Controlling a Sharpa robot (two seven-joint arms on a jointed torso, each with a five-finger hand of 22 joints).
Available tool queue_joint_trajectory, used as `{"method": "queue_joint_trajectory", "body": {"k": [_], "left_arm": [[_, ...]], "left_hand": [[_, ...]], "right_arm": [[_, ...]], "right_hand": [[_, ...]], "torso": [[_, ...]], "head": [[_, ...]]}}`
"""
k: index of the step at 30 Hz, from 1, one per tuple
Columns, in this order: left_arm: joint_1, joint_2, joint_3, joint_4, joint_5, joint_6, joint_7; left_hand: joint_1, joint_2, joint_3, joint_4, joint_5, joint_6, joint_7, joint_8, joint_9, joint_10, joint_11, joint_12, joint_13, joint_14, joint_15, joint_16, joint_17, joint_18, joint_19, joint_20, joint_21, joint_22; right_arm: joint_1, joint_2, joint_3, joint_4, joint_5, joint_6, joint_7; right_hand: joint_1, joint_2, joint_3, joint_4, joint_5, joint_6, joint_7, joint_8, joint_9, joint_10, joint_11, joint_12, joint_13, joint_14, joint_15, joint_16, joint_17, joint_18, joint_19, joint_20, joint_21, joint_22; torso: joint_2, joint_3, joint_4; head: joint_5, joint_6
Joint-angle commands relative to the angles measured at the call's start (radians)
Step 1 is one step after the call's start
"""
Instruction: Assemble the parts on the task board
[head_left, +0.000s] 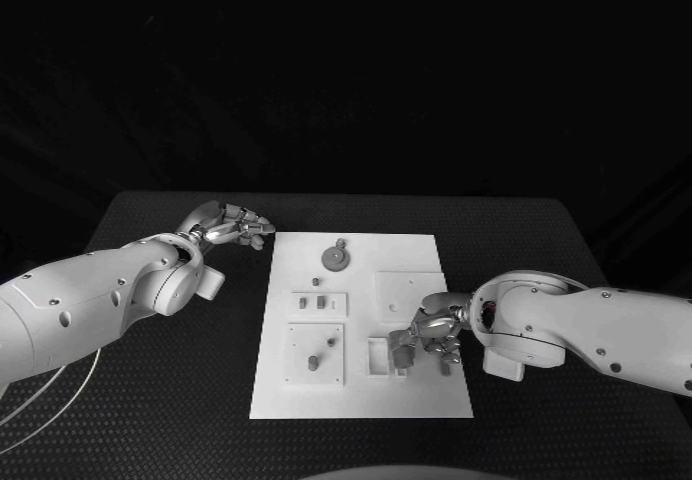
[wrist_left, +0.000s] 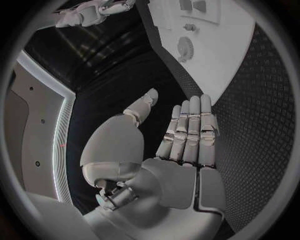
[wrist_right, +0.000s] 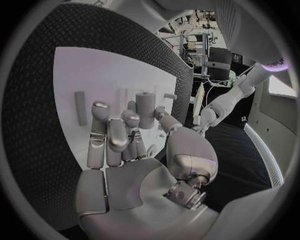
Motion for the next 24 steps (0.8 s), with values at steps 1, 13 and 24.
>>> {"method": "queue_joint_trajectory", "body": {"k": [1, 13, 24], "left_arm": [[0.001, 0.001, 0.000, 0.003, 0.006, 0.012, 0.006], [0.001, 0.000, 0.000, 0.005, 0.006, 0.014, 0.006], [0.001, -0.001, 0.000, 0.006, 0.006, 0.015, 0.005]], "left_hand": [[-0.012, 0.001, 0.000, 0.008, -0.004, -0.003, -0.003, 0.006, -0.001, 0.004, -0.003, 0.000, -0.001, 0.005, 0.001, -0.005, 0.001, 0.018, 0.001, 0.000, -0.004, -0.002], [-0.012, 0.001, 0.000, 0.008, -0.004, -0.003, -0.003, 0.006, -0.001, 0.004, -0.003, 0.000, -0.001, 0.005, 0.001, -0.006, 0.003, 0.018, 0.001, 0.000, -0.004, -0.002], [-0.013, 0.001, 0.000, 0.008, -0.004, -0.003, -0.003, 0.006, -0.001, 0.003, -0.003, 0.000, -0.002, 0.005, 0.001, -0.007, 0.004, 0.018, 0.000, 0.000, -0.004, -0.002]], "right_arm": [[0.000, 0.017, 0.000, -0.010, 0.035, 0.018, 0.000], [-0.006, 0.072, -0.001, -0.051, -0.030, 0.004, 0.000], [-0.017, 0.080, -0.003, -0.056, -0.036, 0.034, -0.002]], "right_hand": [[-0.012, -0.004, 0.027, -0.019, 0.007, 0.017, 0.009, -0.006, 0.001, 0.004, 0.000, -0.006, 0.001, -0.001, -0.005, -0.004, -0.003, 0.039, 0.007, -0.002, -0.002, 0.018], [-0.018, -0.012, 0.033, -0.017, 0.006, 0.015, 0.009, -0.009, 0.001, 0.003, 0.000, -0.009, 0.000, -0.004, -0.005, -0.008, -0.011, 0.039, 0.005, -0.002, -0.004, 0.018], [-0.030, -0.032, 0.039, -0.009, 0.006, 0.013, 0.010, -0.012, 0.001, 0.002, 0.001, -0.012, -0.001, -0.008, -0.004, -0.013, -0.020, 0.039, 0.005, -0.002, -0.007, 0.017]], "torso": [[0.000, -0.0004, 0.0002], [0.001, 0.0000, 0.0014], [0.000, 0.0008, 0.0002]], "head": [[0.003, 0.000], [0.003, -0.003], [0.005, -0.005]]}}
